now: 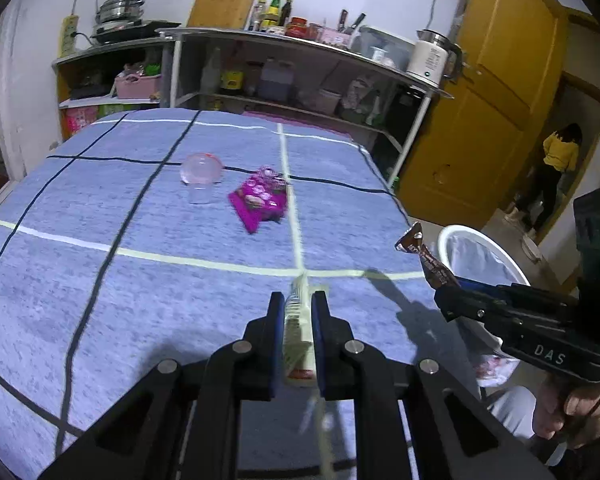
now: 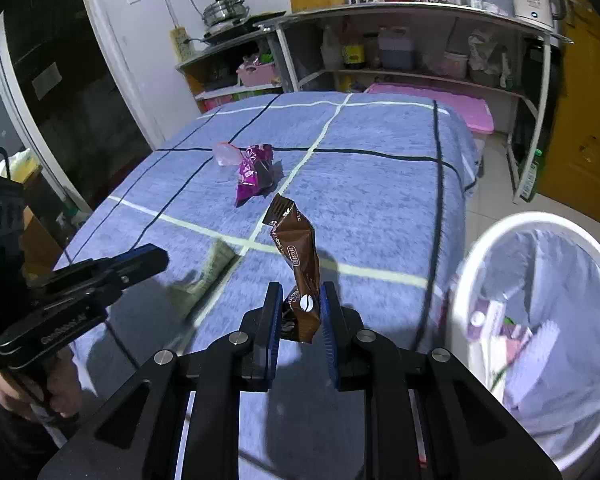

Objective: Collect trash
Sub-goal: 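Carry the green and brown wrappers over the bin and open both tools, then move both open tools back toward the purple bag and clear cup, then grasp the purple snack bag with the right tool while the left tool grasps the clear cup, then carry the purple bag and clear cup over the bin and open both tools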

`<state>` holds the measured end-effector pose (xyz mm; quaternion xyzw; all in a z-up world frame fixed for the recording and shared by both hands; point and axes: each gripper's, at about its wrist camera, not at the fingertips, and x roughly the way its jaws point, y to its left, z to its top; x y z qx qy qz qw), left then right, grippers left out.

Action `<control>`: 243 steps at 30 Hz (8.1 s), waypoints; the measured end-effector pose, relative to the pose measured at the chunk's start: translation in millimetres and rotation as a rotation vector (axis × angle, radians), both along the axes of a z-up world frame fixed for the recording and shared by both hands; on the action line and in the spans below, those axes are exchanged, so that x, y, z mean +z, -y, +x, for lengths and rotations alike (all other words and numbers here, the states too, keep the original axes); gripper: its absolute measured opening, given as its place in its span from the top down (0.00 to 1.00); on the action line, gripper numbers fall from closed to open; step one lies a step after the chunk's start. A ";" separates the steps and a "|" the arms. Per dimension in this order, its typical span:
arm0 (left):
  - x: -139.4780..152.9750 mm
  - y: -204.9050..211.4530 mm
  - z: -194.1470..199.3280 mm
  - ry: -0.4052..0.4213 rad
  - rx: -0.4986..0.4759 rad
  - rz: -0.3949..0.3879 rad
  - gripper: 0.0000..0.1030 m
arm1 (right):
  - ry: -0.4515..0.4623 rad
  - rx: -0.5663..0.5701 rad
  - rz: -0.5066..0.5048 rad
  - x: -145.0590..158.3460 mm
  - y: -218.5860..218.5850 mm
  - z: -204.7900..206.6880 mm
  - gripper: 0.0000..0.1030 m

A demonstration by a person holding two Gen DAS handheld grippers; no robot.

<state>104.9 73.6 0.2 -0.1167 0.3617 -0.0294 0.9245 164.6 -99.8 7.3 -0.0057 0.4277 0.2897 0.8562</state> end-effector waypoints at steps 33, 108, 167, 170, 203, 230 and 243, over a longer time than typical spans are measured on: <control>-35.3 43.8 4.7 -0.119 -0.060 0.139 0.76 | 0.007 -0.053 0.053 2.6 54.8 -32.0 0.81; 19.6 163.1 21.0 0.012 -0.301 0.033 0.76 | 0.027 -0.272 0.060 10.0 167.2 -40.5 0.67; 1.0 -70.0 80.0 -0.030 0.064 0.045 0.51 | -0.017 0.163 0.025 10.4 -65.0 62.4 0.54; -6.1 -77.7 99.1 -0.051 0.070 0.047 0.51 | -0.028 0.175 0.007 3.8 -78.9 76.5 0.53; -35.2 -91.3 155.8 -0.120 0.029 -0.007 0.57 | -0.074 0.169 0.036 -24.5 -108.6 130.2 0.90; 11.0 -14.4 77.8 -0.003 -0.045 0.022 0.71 | 0.009 0.035 0.116 17.2 -13.0 64.7 0.91; 34.3 50.9 33.8 0.043 -0.148 0.003 0.71 | 0.048 -0.070 0.139 31.5 62.8 6.9 0.91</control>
